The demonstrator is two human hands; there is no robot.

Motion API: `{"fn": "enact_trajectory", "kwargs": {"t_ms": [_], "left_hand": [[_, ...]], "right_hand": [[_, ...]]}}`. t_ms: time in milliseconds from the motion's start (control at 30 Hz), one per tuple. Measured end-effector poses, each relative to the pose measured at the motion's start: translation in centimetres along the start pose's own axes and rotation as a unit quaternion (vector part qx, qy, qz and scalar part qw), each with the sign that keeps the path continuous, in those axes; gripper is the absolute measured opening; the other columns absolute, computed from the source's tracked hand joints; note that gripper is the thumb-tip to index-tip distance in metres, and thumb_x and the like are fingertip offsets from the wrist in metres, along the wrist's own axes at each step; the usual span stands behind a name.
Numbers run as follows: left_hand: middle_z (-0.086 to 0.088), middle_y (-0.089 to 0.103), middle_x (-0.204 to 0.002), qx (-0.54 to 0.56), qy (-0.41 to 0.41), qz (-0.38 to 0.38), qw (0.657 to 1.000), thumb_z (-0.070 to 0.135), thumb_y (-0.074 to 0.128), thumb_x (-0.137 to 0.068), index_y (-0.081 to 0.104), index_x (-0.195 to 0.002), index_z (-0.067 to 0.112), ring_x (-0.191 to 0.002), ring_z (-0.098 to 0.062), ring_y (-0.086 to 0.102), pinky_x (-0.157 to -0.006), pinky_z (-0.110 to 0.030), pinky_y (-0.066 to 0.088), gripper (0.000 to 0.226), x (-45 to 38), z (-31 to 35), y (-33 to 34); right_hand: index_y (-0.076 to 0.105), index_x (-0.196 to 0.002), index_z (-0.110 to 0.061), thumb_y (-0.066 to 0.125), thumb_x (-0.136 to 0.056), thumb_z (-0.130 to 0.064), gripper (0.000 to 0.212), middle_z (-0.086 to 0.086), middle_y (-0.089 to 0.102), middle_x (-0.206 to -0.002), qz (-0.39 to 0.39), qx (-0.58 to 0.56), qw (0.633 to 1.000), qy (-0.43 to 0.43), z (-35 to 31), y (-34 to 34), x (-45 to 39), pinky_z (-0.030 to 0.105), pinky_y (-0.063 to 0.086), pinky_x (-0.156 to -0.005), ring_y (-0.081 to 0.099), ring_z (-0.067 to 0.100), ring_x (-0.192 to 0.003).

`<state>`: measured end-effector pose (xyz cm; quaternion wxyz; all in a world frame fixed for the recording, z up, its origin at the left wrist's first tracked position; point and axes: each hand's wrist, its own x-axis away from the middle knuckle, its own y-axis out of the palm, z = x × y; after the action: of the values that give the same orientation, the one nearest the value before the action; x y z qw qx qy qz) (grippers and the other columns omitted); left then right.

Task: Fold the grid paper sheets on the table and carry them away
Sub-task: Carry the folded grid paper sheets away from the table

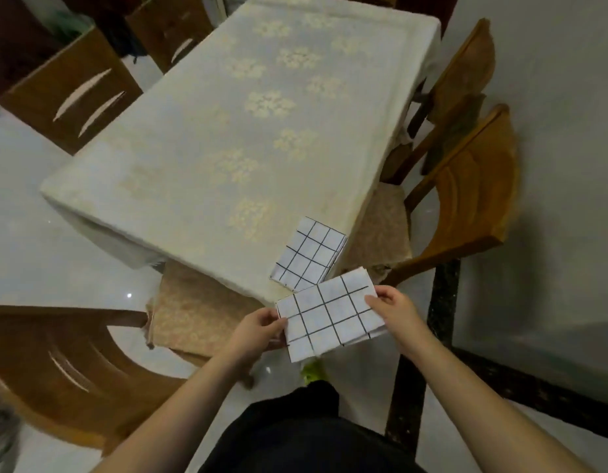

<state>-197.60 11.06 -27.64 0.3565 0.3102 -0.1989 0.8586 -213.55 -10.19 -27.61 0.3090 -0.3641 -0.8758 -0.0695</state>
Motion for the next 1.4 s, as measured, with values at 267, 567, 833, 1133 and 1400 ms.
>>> {"fn": "enact_trajectory", "kwargs": {"t_ms": [267, 567, 833, 1133, 1400], "left_hand": [[-0.005, 0.068, -0.071, 0.025, -0.013, 0.009, 1.000, 0.014, 0.064, -0.091, 0.064, -0.089, 0.000, -0.067, -0.016, 0.063, -0.071, -0.031, 0.056, 0.014, -4.5, 0.6, 0.2], [-0.016, 0.068, -0.074, 0.043, -0.016, 0.095, 0.994, 0.010, 0.066, -0.089, 0.061, -0.078, 0.004, -0.061, -0.015, 0.064, -0.060, -0.025, 0.054, 0.014, -8.2, 1.9, 0.6], [-0.004, 0.069, -0.068, 0.062, -0.050, 0.185, 0.980, 0.019, 0.072, -0.084, 0.065, -0.077, 0.010, -0.064, -0.017, 0.064, -0.072, -0.041, 0.057, 0.014, -9.9, 2.0, 1.4], [-0.005, 0.068, -0.064, -0.060, -0.078, 0.234, 0.967, 0.028, 0.074, -0.079, 0.058, -0.066, 0.018, -0.064, -0.022, 0.066, -0.067, -0.041, 0.055, 0.023, -10.1, 1.9, 2.8], [0.004, 0.044, -0.065, -0.209, -0.039, 0.360, 0.908, 0.043, 0.072, -0.076, 0.040, -0.071, 0.019, -0.058, -0.015, 0.040, -0.054, -0.035, 0.034, 0.040, -9.4, 3.5, 3.6]], "right_hand": [[0.065, -0.105, -0.021, 0.063, -0.092, -0.020, 0.013, -0.001, 0.070, -0.098, -0.006, 0.154, 0.987, -0.042, -5.4, 0.7, -6.6, 0.020, 0.049, -0.063, 0.066, 0.013, -0.085], [0.059, -0.110, -0.019, 0.064, -0.091, -0.027, 0.020, -0.005, 0.062, -0.097, -0.020, 0.271, 0.960, -0.072, -8.8, 2.3, -13.1, 0.021, 0.045, -0.065, 0.060, 0.009, -0.084], [0.063, -0.113, -0.012, 0.066, -0.090, -0.022, 0.025, -0.009, 0.059, -0.089, -0.084, 0.364, 0.916, -0.145, -10.4, 4.1, -18.5, 0.022, 0.042, -0.075, 0.056, 0.006, -0.080], [0.063, -0.115, -0.014, 0.065, -0.090, -0.026, 0.027, -0.006, 0.062, -0.092, -0.164, 0.424, 0.875, -0.168, -11.2, 4.8, -21.7, 0.016, 0.041, -0.067, 0.056, 0.006, -0.079], [0.058, -0.119, -0.020, 0.064, -0.090, -0.029, 0.031, -0.005, 0.055, -0.107, -0.160, 0.433, 0.849, -0.258, -11.1, 4.8, -23.0, 0.035, 0.049, -0.091, 0.054, 0.011, -0.096]]}}
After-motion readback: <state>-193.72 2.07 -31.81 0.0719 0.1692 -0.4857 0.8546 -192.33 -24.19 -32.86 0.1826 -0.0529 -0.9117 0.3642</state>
